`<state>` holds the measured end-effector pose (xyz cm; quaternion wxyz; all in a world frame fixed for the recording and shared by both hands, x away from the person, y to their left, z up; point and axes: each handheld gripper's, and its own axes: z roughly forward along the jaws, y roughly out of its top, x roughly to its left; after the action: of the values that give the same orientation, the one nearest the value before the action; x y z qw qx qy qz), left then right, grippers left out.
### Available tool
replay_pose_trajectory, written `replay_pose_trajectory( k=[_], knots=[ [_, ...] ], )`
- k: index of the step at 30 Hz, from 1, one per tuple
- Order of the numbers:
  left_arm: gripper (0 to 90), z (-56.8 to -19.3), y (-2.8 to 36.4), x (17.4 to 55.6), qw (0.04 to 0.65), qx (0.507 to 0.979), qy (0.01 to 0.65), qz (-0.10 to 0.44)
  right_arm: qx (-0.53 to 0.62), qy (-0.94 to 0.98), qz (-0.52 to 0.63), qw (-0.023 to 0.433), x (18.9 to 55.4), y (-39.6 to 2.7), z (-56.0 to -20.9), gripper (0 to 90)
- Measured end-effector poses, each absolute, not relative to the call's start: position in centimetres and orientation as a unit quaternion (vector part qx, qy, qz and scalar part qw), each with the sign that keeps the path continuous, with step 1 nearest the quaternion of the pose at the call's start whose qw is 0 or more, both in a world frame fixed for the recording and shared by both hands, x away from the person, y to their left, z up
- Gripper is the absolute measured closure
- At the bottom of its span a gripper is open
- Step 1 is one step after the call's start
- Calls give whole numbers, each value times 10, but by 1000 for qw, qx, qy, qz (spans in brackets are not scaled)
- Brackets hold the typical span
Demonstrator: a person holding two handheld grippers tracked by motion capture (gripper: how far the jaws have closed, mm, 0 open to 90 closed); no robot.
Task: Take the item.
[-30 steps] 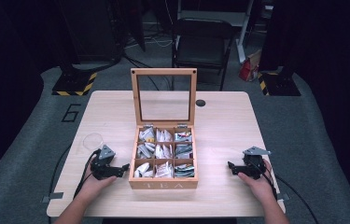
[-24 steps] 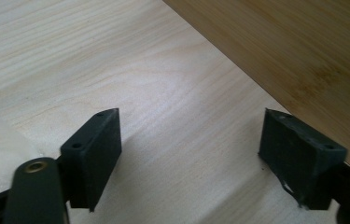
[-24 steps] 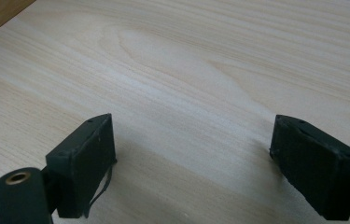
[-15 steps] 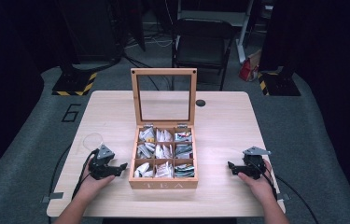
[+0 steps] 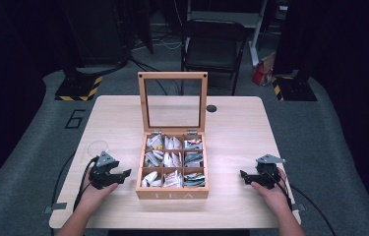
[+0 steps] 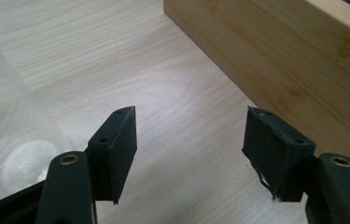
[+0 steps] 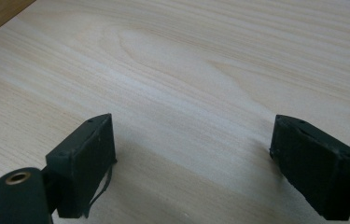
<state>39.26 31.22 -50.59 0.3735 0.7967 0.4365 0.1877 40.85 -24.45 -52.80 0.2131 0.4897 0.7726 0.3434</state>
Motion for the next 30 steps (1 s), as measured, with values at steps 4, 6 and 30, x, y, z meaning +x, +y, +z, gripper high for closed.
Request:
replay_pose_trajectory(
  k=[4,6,30],
  knots=[
    [359,-504,311,391,375,796,437,189,488,774,342,215,409,-245,-528,133],
    [362,-503,311,391,375,797,437,184,489,773,342,215,409,-245,-528,132],
    [437,-485,308,383,400,789,432,174,487,774,344,212,408,-244,-528,132]
  ],
)
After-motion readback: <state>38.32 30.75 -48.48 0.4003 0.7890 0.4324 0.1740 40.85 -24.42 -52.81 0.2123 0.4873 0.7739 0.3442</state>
